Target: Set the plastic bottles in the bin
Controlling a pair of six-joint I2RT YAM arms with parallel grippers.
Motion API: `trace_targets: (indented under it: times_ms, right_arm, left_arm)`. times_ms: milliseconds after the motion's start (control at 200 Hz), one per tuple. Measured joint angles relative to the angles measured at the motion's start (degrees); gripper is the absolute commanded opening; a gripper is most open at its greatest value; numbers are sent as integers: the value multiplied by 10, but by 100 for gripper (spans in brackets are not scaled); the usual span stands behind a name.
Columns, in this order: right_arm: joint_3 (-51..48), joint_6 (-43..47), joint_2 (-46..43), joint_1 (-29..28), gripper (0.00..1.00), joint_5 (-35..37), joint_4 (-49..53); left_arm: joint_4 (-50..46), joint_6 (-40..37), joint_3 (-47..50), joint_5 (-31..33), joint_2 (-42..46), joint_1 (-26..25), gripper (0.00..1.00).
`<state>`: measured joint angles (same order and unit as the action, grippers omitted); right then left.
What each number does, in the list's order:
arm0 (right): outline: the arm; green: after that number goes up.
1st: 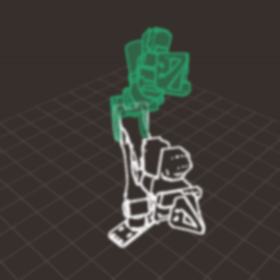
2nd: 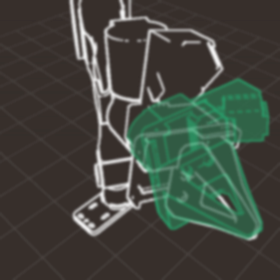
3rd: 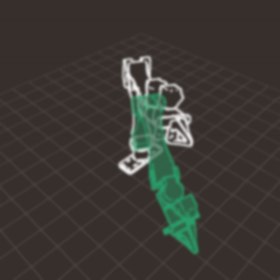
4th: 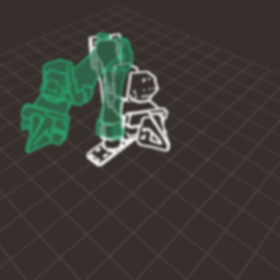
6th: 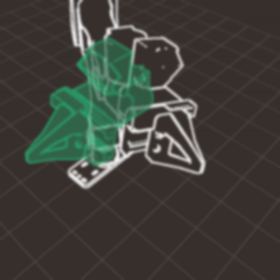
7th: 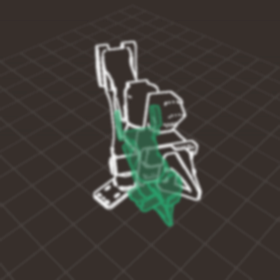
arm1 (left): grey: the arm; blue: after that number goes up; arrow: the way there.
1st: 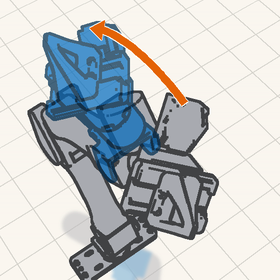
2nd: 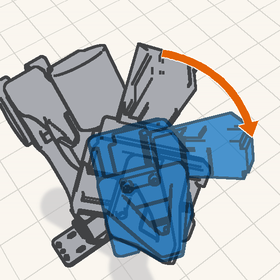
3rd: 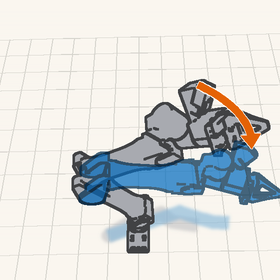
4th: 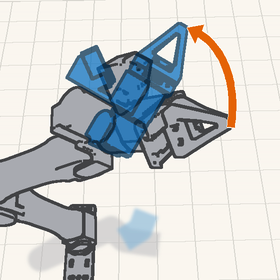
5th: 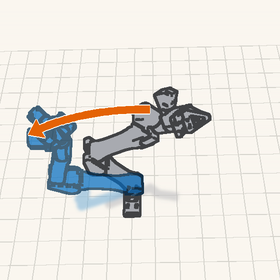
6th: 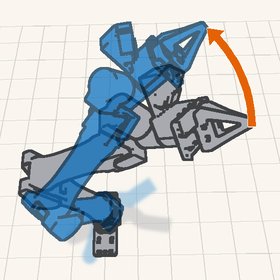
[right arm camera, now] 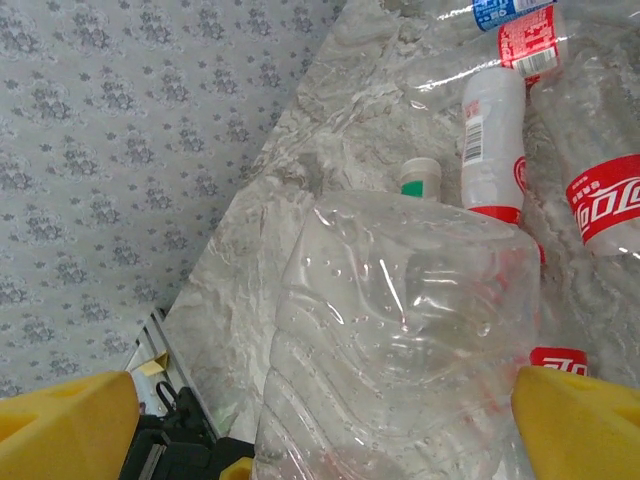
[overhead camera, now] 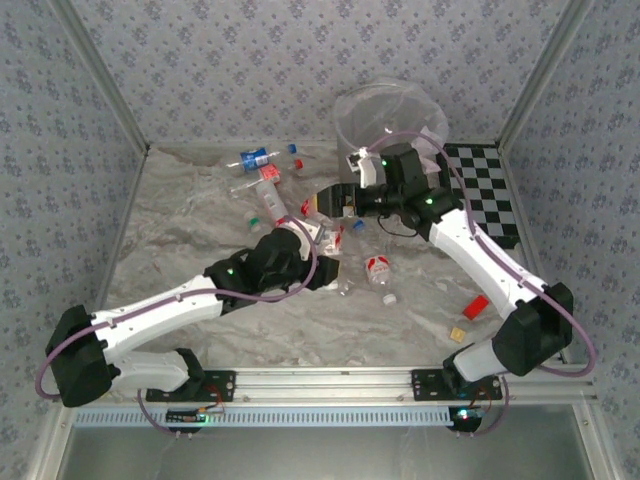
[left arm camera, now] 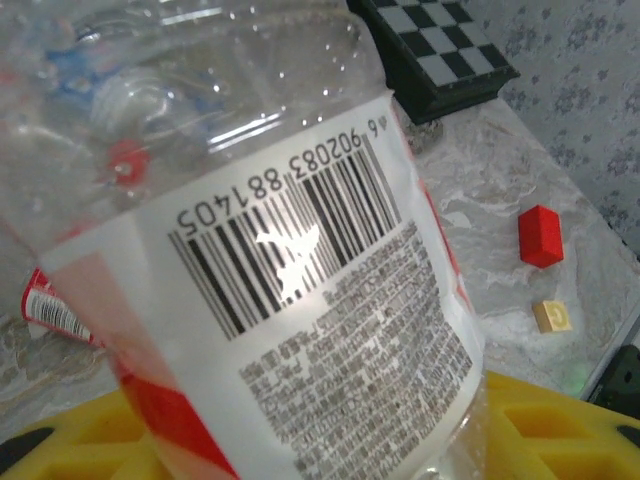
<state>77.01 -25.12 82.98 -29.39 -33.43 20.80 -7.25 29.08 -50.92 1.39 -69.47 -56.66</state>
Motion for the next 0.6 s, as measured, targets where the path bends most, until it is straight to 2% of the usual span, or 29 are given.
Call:
trace_targets:
  times_ms: [230, 520, 605]
  right_arm:
    - [3, 0, 3, 16, 100, 22, 8]
    - [3, 8, 3, 31, 69, 24, 21]
    - [3, 9, -2, 37, 64, 19, 23]
  left_arm:
    - [40, -8, 12, -36, 0, 0, 42]
    - [70, -16, 19, -64, 0, -1, 46]
    - [75, -16, 20, -69, 0, -1, 48]
